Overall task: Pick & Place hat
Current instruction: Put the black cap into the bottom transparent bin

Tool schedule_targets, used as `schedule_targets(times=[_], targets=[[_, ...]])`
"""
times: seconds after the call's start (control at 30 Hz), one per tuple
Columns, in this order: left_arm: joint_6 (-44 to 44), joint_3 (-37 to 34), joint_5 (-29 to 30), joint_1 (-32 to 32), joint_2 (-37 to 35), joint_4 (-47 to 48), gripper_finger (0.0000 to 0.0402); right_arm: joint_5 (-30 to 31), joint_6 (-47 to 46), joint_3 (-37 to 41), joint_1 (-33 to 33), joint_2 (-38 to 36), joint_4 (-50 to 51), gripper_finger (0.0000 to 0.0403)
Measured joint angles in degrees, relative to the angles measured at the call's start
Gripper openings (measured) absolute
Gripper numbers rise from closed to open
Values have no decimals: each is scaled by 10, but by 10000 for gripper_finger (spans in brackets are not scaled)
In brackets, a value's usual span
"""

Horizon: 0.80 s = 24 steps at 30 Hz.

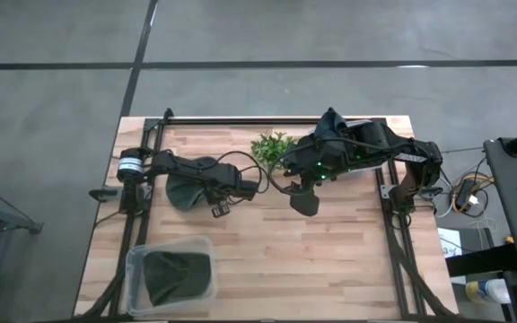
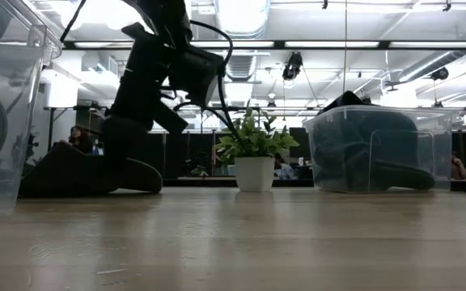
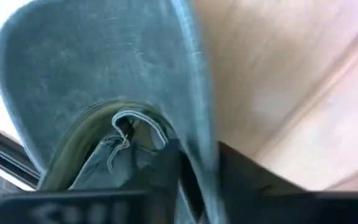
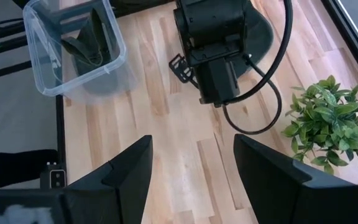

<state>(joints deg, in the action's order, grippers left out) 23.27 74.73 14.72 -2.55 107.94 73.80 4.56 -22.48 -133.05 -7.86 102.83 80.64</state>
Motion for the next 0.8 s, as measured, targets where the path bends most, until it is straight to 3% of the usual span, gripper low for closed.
schedule_targets(times=[0.07,0.13,0.27,0.5,0.67,0.8], targets=[[-18,6,1,0,0,4,39,0,0,0,0,0,0,219],[-25,14,10,0,-2,5,15,0,0,0,0,0,0,219],[-37,35,8,-1,-4,13,8,0,0,0,0,0,0,219],[-52,98,-12,4,-55,111,7,2,0,0,0,0,-10,219],[-17,160,-16,7,-122,161,7,2,0,0,0,-2,-36,219],[48,212,17,10,-180,157,7,26,0,0,0,-7,-59,219]])
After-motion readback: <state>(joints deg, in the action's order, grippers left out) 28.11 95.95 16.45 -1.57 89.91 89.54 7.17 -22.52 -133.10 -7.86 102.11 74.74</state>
